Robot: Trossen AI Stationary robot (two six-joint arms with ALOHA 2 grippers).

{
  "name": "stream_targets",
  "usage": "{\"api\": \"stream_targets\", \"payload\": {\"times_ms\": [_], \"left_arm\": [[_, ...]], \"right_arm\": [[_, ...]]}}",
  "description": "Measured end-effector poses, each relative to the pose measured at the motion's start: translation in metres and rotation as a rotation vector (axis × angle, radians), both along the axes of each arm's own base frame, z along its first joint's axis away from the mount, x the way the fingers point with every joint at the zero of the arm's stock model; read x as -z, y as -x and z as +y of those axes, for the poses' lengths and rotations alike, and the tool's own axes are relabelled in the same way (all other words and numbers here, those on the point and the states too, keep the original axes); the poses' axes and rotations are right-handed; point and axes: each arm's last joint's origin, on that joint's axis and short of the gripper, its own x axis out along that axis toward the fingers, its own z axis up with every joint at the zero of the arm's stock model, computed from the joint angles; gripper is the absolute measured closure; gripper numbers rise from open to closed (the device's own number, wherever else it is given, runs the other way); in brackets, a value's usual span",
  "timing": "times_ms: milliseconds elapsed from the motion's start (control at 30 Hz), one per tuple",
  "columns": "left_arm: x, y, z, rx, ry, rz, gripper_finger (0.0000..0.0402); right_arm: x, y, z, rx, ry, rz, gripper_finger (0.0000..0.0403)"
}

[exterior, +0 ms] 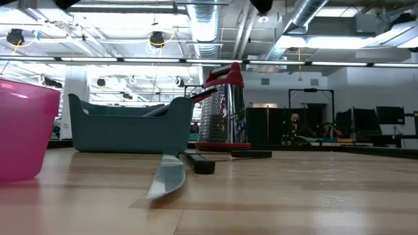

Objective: Pick & Place Kitchen Items
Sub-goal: Put the black table knife into the yellow bin

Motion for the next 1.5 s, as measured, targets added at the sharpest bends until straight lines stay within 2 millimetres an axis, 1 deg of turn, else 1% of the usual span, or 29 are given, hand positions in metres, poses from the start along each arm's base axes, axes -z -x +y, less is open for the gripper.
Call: {"api": "stream_targets", "payload": {"times_ms": [167,267,333,433,567,633,700,833,1000,1167,1300,1500], "left_arm": [[-0.028,-0.006,0.020,-0.075,0.031,-0.236,0.0348],[-0.041,-0.011,0.028,-0.099,0.004,-0.357,0.0347],[-0.047,-0.013,0.032,-0.113,-0.023,-0.418,0.0346],[-0.053,-0.018,0.036,-0.126,-0.060,-0.483,0.0345],[-0.057,-0.027,0.040,-0.132,-0.088,-0.541,0.0344],[-0.058,-0.032,0.042,-0.136,-0.100,-0.564,0.0344],[-0.058,-0.039,0.045,-0.138,-0.102,-0.587,0.0344],[-0.056,-0.051,0.049,-0.117,-0.108,-0.599,0.0344],[-0.043,-0.068,0.050,-0.081,-0.117,-0.544,0.0343],[-0.036,-0.082,0.051,-0.071,-0.113,-0.542,0.0343],[-0.035,-0.086,0.054,-0.087,-0.123,-0.548,0.0343],[-0.040,-0.087,0.062,-0.104,-0.119,-0.594,0.0343]], "right_arm": [[-0.007,-0.004,-0.004,0.092,0.034,-0.087,0.0326],[-0.012,-0.006,-0.007,0.112,0.029,-0.140,0.0308],[-0.015,-0.007,-0.009,0.119,0.021,-0.171,0.0286],[-0.021,-0.010,-0.011,0.126,0.011,-0.229,0.0242],[-0.030,-0.012,-0.013,0.129,0.009,-0.329,0.0183],[-0.034,-0.013,-0.014,0.129,0.013,-0.369,0.0162],[-0.036,-0.013,-0.014,0.130,0.011,-0.388,0.0150],[-0.039,-0.013,-0.015,0.128,0.025,-0.418,0.0145],[-0.049,-0.014,-0.018,0.134,0.052,-0.512,0.0145],[-0.048,-0.015,-0.024,0.146,0.067,-0.504,0.0145],[-0.047,-0.015,-0.023,0.141,0.073,-0.493,0.0145],[-0.047,-0.015,-0.024,0.126,0.093,-0.492,0.0145]]}}
